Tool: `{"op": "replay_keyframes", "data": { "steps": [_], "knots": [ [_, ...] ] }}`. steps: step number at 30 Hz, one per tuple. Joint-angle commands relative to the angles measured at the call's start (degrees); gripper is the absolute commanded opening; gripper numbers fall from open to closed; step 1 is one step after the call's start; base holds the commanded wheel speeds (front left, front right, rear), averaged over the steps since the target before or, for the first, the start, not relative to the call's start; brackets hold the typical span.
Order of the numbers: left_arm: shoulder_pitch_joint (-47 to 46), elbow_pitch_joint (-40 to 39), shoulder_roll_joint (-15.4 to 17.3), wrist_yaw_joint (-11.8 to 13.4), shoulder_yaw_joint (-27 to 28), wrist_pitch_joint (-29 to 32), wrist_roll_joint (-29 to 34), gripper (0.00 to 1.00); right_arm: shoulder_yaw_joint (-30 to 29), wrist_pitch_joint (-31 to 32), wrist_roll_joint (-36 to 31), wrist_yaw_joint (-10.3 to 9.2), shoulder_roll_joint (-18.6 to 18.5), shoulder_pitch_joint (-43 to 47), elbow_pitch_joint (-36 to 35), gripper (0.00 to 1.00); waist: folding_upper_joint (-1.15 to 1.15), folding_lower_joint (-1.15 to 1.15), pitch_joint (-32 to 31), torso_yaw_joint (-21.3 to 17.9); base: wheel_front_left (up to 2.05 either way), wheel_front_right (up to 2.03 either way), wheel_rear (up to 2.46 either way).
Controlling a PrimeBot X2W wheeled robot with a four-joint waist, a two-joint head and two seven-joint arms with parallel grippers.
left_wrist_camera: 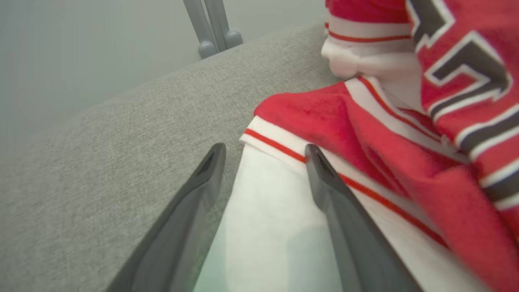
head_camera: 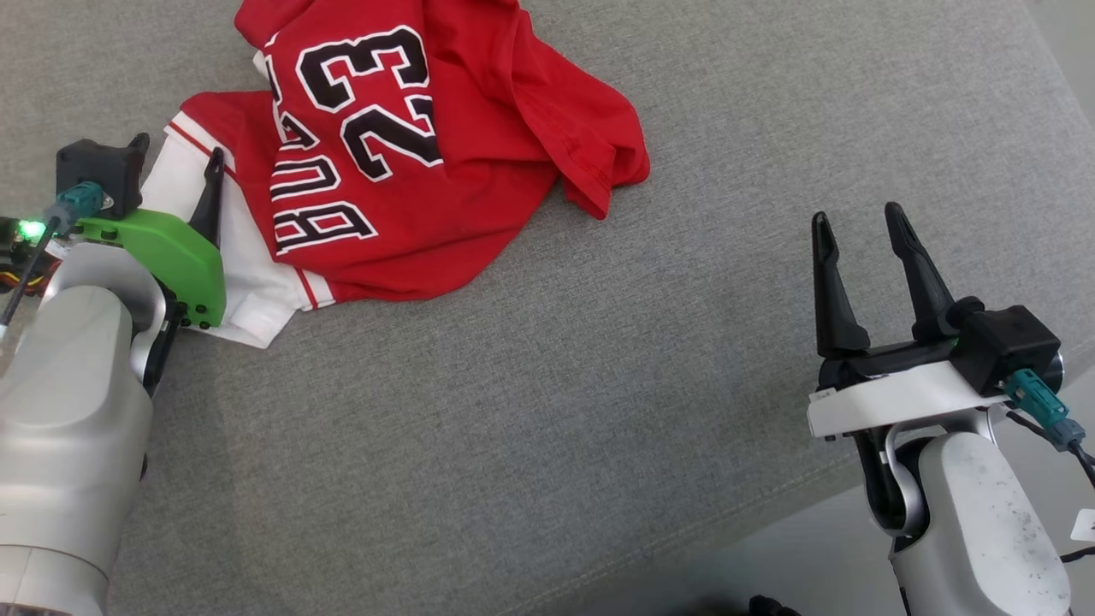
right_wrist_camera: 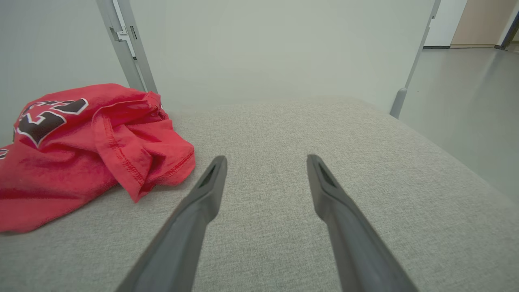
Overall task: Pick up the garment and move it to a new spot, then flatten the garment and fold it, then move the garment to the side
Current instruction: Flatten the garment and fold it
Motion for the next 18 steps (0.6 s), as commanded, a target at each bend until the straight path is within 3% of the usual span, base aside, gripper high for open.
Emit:
{"op": "replay_keyframes", "data": {
  "steps": [1,3,4,6,18],
  "knots": [
    [-1.2,1.4,0.3,0.0,-0.7,0.8,-0.7,1.00,-0.1,-0.2,0.1,-0.08,0.0,-0.4,-0.1,1.00,0.00,-0.01,0.0,0.0,0.00,0.00,0.00],
    [-0.9,3.1,-0.3,0.0,-2.2,1.8,-1.7,1.00,0.0,-0.2,0.1,-0.08,0.0,-0.5,0.0,1.00,0.00,-0.01,-0.2,0.1,0.00,0.00,0.00],
    [-0.8,3.7,-0.7,0.0,-2.8,2.4,-2.4,0.78,0.0,-0.2,0.1,-0.08,0.0,-0.5,0.1,1.00,0.00,-0.01,-0.4,0.2,0.00,0.00,0.00],
    [-0.9,4.2,-1.1,0.0,-4.4,2.9,-3.4,0.00,-0.2,-0.2,0.0,-0.08,0.0,-0.4,0.2,1.00,0.00,-0.01,-0.8,0.4,0.00,0.00,0.00],
    [0.5,3.6,-1.8,0.0,-9.8,-2.0,-8.7,0.00,-0.1,-0.2,-0.6,-0.08,0.0,1.5,1.2,1.00,0.00,-0.01,-5.8,4.5,0.00,0.00,0.00]
  ]
}}
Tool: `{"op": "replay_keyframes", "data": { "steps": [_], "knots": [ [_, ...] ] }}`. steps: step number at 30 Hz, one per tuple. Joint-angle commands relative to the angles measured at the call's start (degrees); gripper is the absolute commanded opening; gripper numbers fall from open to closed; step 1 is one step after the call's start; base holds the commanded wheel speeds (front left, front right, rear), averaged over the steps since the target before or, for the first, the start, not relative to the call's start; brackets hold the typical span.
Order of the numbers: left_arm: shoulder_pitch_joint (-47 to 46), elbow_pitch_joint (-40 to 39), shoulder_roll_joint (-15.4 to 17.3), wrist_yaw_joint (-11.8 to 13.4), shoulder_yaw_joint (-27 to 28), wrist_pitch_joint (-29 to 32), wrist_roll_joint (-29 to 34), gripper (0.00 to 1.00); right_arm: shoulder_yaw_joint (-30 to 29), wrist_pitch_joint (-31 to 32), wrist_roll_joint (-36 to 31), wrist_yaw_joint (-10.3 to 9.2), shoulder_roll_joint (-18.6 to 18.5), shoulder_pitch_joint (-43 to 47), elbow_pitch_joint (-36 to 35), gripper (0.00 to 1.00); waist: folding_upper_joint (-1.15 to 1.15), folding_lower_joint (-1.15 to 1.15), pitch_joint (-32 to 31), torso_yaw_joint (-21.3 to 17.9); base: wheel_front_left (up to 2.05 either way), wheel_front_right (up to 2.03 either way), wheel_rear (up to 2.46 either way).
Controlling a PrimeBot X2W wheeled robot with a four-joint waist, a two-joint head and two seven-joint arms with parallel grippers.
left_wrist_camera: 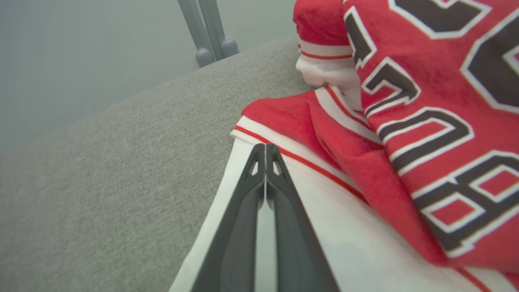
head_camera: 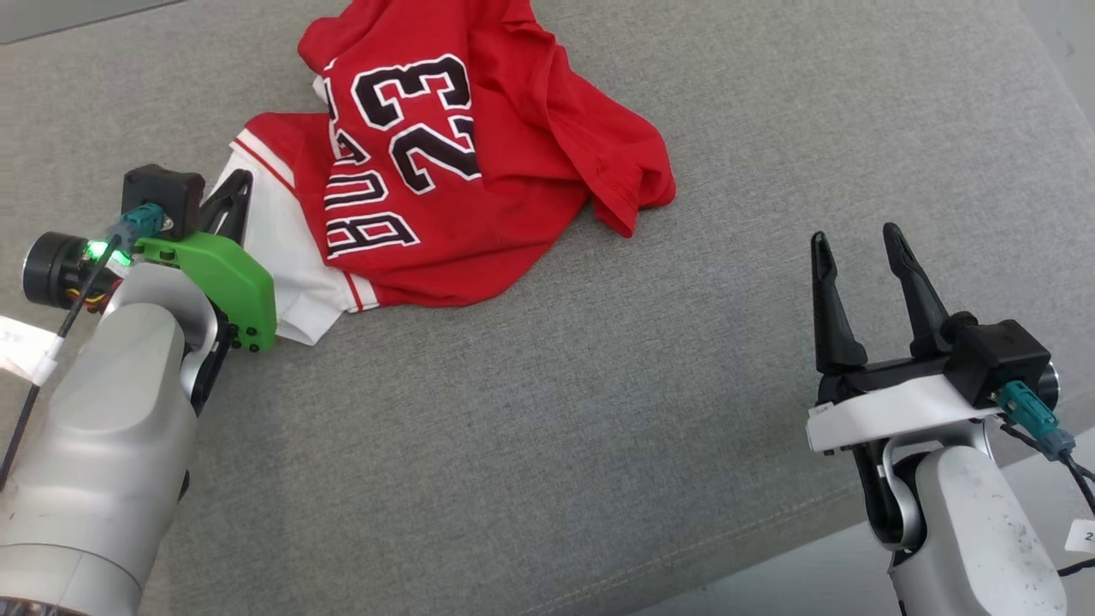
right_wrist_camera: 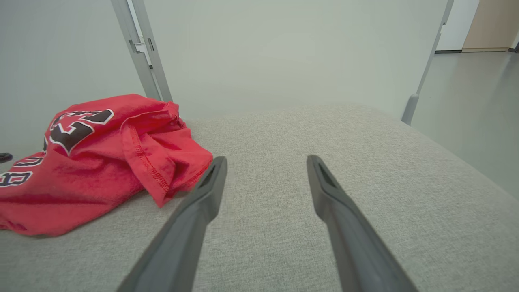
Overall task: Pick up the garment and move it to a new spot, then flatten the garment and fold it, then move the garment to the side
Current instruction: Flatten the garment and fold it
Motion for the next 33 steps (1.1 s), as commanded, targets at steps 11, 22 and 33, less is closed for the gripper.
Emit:
{"op": "replay_keyframes", "data": {
  "steps": [11,22,33],
  "knots": [
    [4.3,-4.9,0.1,1.9,3.0,-3.4,-2.1,1.00,0.1,-0.2,-0.7,-0.08,-0.1,1.7,1.4,1.00,0.00,0.00,-6.1,3.4,0.00,0.00,0.00],
    [20.0,-24.6,1.5,6.2,13.7,-3.4,1.8,1.00,0.5,-0.2,-0.9,-0.08,-0.1,4.0,2.5,1.00,0.00,0.00,-12.1,6.2,0.00,0.00,0.00],
    [35.5,-38.0,-0.1,6.2,23.2,-3.4,7.0,1.00,1.3,-0.2,-0.9,-0.08,-0.1,6.3,3.4,1.00,0.00,0.00,-17.1,9.7,0.00,0.00,0.00]
  ]
}}
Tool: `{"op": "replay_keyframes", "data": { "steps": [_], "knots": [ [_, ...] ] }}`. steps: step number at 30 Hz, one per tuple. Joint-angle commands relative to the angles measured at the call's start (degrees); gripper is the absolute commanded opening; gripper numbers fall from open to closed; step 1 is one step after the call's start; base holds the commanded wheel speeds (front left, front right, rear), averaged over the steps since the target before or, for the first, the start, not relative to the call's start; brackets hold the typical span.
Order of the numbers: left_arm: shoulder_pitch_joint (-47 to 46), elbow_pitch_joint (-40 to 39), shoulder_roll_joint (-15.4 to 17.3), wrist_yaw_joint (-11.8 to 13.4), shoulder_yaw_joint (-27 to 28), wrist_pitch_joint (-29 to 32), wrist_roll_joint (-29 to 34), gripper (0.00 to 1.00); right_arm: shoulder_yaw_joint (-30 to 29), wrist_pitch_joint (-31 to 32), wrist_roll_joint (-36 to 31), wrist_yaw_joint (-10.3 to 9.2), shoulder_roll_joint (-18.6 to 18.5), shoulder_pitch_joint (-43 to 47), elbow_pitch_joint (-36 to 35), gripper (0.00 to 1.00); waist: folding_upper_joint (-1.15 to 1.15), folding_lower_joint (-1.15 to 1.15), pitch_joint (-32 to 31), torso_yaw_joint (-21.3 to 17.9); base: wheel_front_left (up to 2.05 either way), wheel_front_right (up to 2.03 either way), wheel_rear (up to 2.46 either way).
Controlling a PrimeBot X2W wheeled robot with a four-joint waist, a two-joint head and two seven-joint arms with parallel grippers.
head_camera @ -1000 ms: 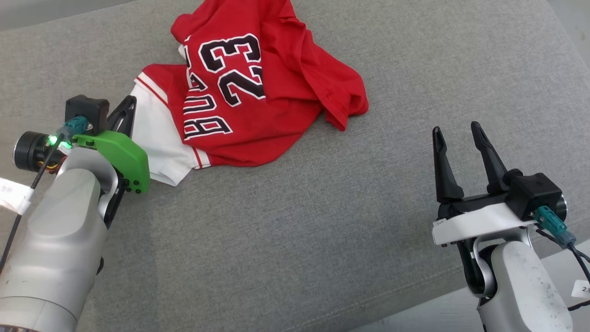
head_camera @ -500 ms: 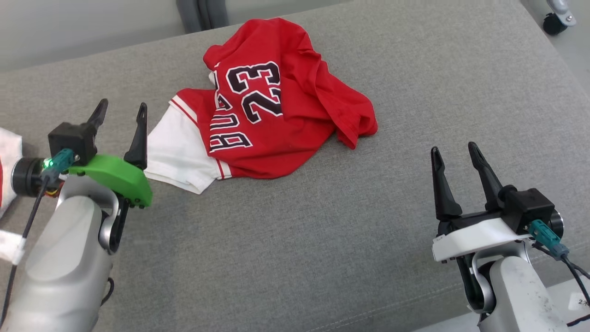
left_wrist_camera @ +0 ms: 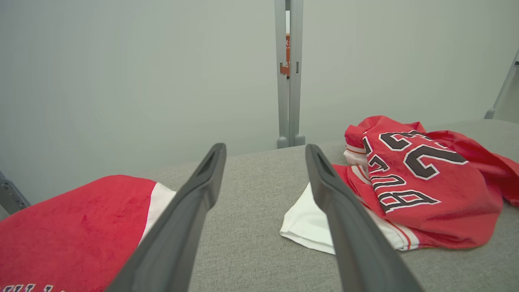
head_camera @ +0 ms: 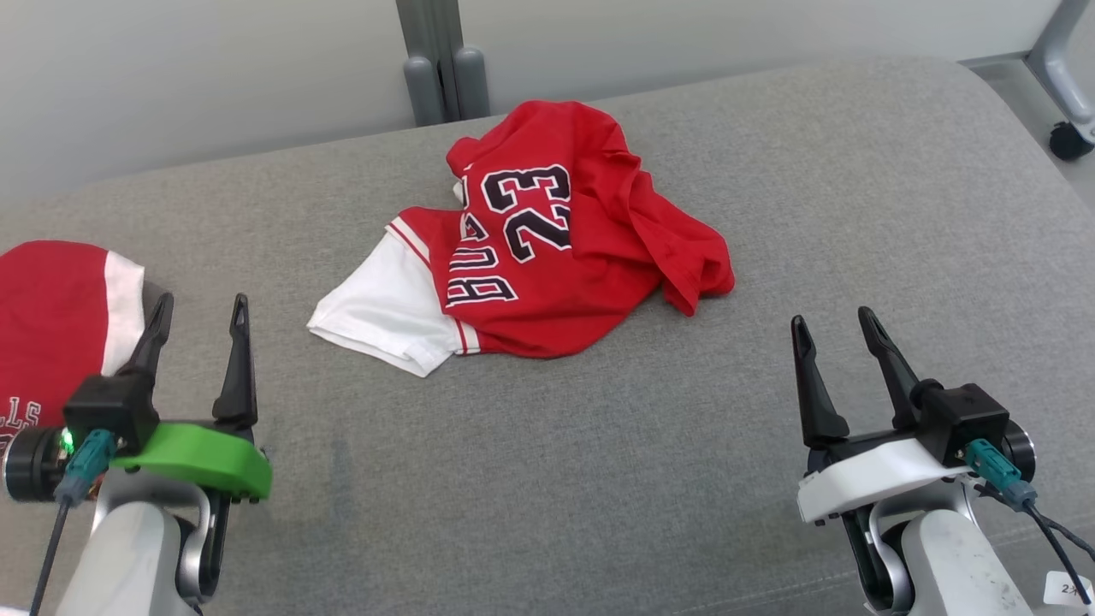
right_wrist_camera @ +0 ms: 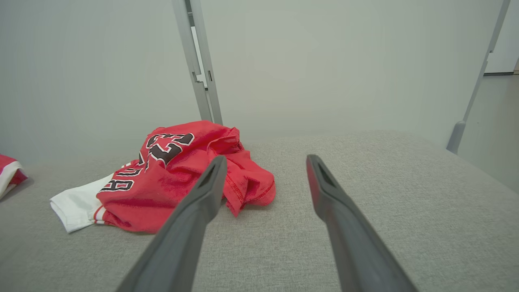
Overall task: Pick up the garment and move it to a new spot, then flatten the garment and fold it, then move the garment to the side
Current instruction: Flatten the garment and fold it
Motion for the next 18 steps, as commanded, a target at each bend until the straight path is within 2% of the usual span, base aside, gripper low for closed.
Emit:
{"op": "replay_keyframes", "data": {
  "steps": [1,8,18],
  "knots": [
    [2.3,-1.2,-0.2,-0.2,1.1,0.0,1.0,1.00,0.2,-0.2,0.1,-0.08,-0.2,0.7,0.1,1.00,0.00,0.00,-1.9,1.8,0.00,0.00,0.00],
    [9.4,-7.0,-2.3,-0.9,5.5,0.0,3.0,1.00,0.3,-0.2,0.3,-0.08,-0.3,2.0,0.3,1.00,0.00,0.00,-3.6,4.0,0.00,0.00,0.00],
    [16.0,-10.5,-6.5,-2.7,10.2,0.0,4.6,1.00,0.5,-0.2,0.5,-0.08,-0.4,2.7,0.6,1.00,0.00,0.00,-4.9,5.6,0.00,0.00,0.00]
  ]
}}
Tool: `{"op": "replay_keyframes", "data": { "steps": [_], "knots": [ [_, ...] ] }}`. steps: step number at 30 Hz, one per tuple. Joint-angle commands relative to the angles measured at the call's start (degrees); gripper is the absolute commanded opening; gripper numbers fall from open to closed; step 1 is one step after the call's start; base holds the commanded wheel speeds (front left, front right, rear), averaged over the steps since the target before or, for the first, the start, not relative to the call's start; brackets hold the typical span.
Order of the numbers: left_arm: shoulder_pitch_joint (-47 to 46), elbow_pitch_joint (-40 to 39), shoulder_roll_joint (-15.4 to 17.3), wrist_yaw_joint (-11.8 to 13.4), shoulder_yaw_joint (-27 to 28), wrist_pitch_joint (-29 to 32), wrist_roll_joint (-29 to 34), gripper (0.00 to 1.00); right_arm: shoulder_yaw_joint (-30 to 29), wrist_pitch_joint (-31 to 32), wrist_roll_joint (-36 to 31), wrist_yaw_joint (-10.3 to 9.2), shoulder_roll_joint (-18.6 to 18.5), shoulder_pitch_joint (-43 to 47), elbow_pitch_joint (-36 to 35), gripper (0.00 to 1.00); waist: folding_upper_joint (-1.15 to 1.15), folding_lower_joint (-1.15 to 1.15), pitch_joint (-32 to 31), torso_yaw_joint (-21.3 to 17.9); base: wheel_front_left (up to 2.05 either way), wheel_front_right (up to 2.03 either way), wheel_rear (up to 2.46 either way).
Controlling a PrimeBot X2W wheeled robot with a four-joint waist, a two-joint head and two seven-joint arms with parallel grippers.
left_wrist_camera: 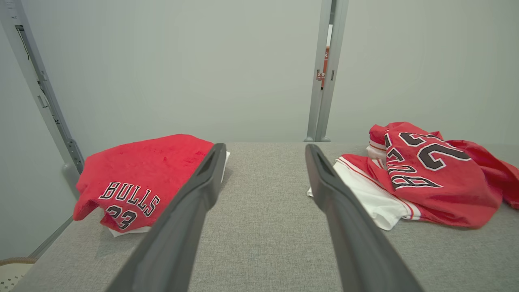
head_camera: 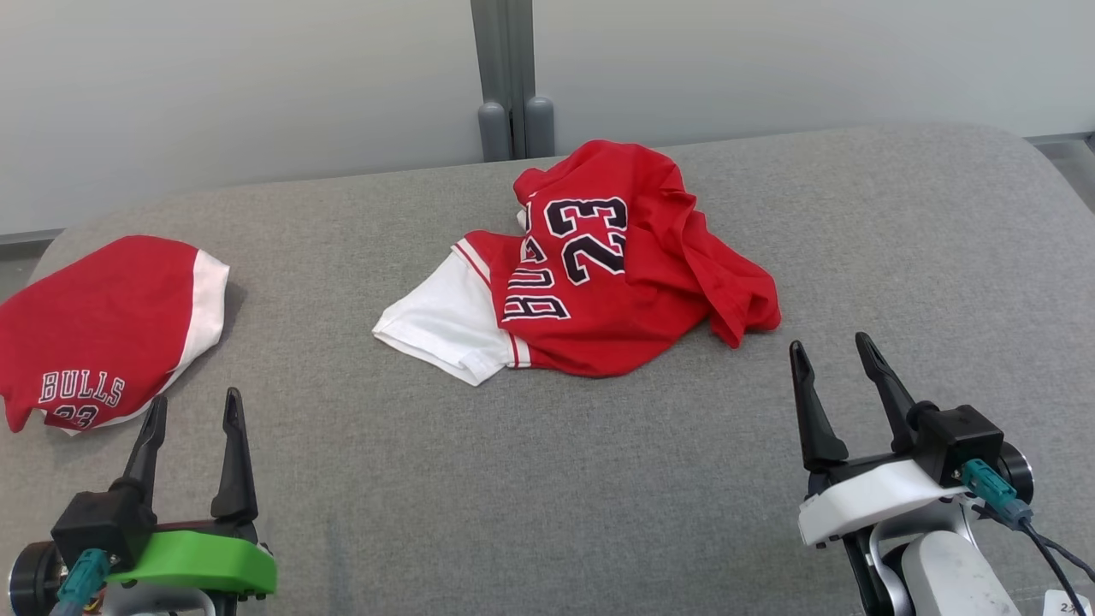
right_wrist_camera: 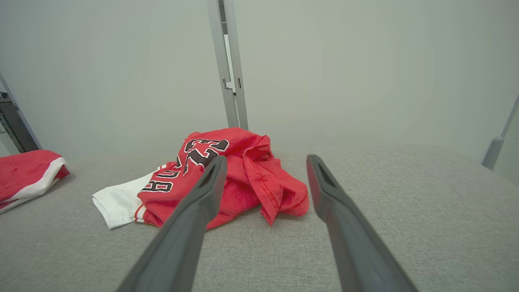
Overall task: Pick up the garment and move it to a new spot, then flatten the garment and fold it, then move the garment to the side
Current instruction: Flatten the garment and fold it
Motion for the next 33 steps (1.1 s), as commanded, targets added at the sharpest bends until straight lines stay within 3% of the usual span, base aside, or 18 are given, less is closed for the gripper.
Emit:
{"op": "replay_keyframes", "data": {
  "steps": [1,17,33],
  "knots": [
    [1.3,-0.6,-0.5,-0.5,0.5,0.0,0.9,1.00,0.0,-0.2,0.2,-0.08,-0.2,0.6,0.0,1.00,0.00,0.00,-0.3,0.4,0.00,0.00,0.00],
    [2.9,-1.1,-3.2,-2.6,2.8,0.0,4.0,1.00,0.5,-0.2,0.3,-0.08,-0.8,1.0,0.3,1.00,0.00,0.00,-0.6,0.4,0.00,0.00,0.00],
    [2.3,-0.4,-3.8,-3.5,3.3,0.0,4.6,1.00,0.2,-0.2,0.0,-0.08,-0.5,1.2,0.4,1.00,0.00,0.00,-0.2,0.2,0.00,0.00,0.00]
  ]
}}
